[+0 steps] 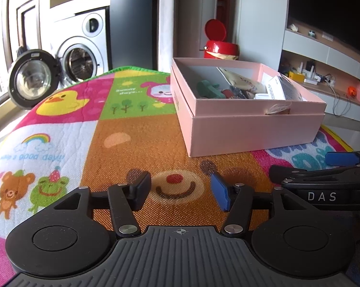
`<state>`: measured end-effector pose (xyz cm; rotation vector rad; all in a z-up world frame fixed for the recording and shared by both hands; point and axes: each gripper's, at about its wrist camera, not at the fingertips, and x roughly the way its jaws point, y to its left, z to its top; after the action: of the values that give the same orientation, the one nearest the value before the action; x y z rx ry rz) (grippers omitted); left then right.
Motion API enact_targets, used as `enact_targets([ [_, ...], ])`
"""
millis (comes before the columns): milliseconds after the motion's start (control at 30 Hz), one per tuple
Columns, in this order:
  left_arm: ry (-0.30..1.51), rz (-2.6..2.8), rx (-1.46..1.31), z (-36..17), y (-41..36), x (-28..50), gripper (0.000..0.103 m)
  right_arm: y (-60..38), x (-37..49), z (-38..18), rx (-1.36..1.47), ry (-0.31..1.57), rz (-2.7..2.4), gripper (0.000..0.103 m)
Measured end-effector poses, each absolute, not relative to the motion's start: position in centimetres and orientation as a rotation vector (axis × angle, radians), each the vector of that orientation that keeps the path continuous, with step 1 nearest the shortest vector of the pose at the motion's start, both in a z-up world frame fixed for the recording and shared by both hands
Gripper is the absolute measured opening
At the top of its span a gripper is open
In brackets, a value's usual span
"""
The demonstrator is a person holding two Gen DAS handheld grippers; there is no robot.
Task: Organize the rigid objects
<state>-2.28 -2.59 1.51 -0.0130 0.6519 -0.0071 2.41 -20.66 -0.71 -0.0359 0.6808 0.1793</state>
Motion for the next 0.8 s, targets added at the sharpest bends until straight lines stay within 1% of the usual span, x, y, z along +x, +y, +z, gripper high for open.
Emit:
enact_targets([
  [800,0.653,0.001,0.003,1.5,-2.8,-2.2,0.062,-20.0,2.2,-0.7,-0.043,0.679,0.178,0.103],
])
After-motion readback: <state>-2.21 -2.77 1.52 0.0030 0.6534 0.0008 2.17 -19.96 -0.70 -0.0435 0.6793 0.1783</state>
